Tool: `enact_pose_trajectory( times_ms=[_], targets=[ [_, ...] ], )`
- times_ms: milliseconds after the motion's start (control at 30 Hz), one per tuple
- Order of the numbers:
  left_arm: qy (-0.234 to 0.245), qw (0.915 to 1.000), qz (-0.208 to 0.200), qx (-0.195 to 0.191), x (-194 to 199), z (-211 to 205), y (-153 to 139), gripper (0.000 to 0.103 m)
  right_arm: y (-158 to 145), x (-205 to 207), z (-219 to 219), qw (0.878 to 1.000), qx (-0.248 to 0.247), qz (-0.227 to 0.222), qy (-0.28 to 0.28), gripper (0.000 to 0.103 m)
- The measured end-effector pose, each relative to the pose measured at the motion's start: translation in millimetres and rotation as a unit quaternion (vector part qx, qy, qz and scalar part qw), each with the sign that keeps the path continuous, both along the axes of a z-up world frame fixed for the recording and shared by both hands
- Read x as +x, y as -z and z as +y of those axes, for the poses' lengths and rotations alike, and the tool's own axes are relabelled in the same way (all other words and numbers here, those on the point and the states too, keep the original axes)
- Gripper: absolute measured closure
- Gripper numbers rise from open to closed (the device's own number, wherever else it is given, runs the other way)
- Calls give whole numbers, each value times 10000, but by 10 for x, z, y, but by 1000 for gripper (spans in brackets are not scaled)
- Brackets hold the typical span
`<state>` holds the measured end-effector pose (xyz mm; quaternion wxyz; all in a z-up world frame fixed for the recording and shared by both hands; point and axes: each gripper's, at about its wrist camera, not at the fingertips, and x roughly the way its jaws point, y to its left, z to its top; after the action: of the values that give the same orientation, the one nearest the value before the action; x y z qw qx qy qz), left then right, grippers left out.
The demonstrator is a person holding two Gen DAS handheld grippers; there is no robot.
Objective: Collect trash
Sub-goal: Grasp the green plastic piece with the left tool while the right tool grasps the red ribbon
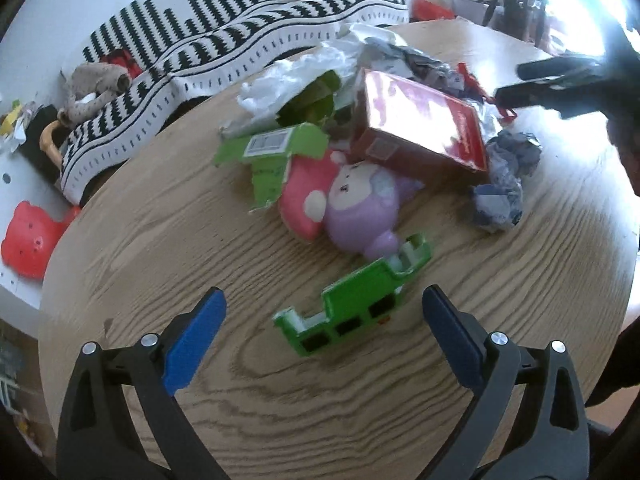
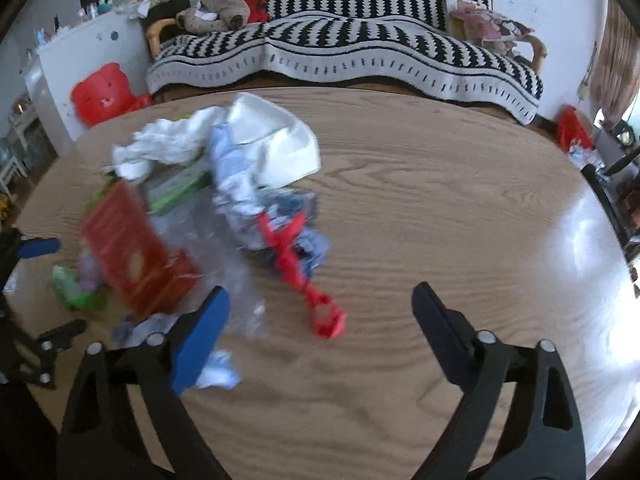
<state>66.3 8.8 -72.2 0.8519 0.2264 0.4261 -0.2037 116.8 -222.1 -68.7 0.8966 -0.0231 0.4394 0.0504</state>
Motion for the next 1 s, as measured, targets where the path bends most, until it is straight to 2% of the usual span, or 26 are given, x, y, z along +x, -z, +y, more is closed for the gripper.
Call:
enact_pose_trajectory(
  times_ms=[133, 200, 267, 300, 333, 400, 467, 600, 767, 867, 1000],
  targets=[
    [0, 9999, 29, -142, 10, 0, 0, 32, 111, 92, -173, 9994, 232, 227, 90, 37],
    [-3, 9998, 75, -202, -1, -18, -6, 44, 168, 97, -158, 9995, 137, 289, -15, 40],
    [31, 9998, 78, -178, -35, -64, -7, 50, 223, 99, -104, 9993, 59, 335, -130, 46],
    [56, 9999, 73, -138, -53, -94, -12, 50, 236, 92, -69, 9994, -4, 316, -144, 52],
    [80, 9999, 97, -109, -78, -119, -14, 50, 239, 88, -33, 9994, -64, 281, -169, 67],
    [75, 9999, 126, -79, -107, -148, -43, 50, 219, 77, 28, 9993, -1, 278, -268, 85],
    [14, 9999, 139, -58, -141, -153, -95, 50, 209, 56, 63, 9990, 46, 322, -304, 85],
    [-201, 9992, 199, -287, -226, -60, -290, 50, 42, -69, 77, 9993, 94, 110, -342, 85],
    [-542, 9963, -93, -667, -314, -12, -589, 50, -282, -358, -81, 9993, 278, -179, -200, 85],
    [-582, 9943, -217, -863, -307, -206, -717, 50, -445, -606, -285, 9989, 334, -316, 43, 85],
    [-333, 9922, -174, -1186, -354, -763, -810, 50, -594, -1006, -752, 9965, 425, -394, 608, 85]
  ],
)
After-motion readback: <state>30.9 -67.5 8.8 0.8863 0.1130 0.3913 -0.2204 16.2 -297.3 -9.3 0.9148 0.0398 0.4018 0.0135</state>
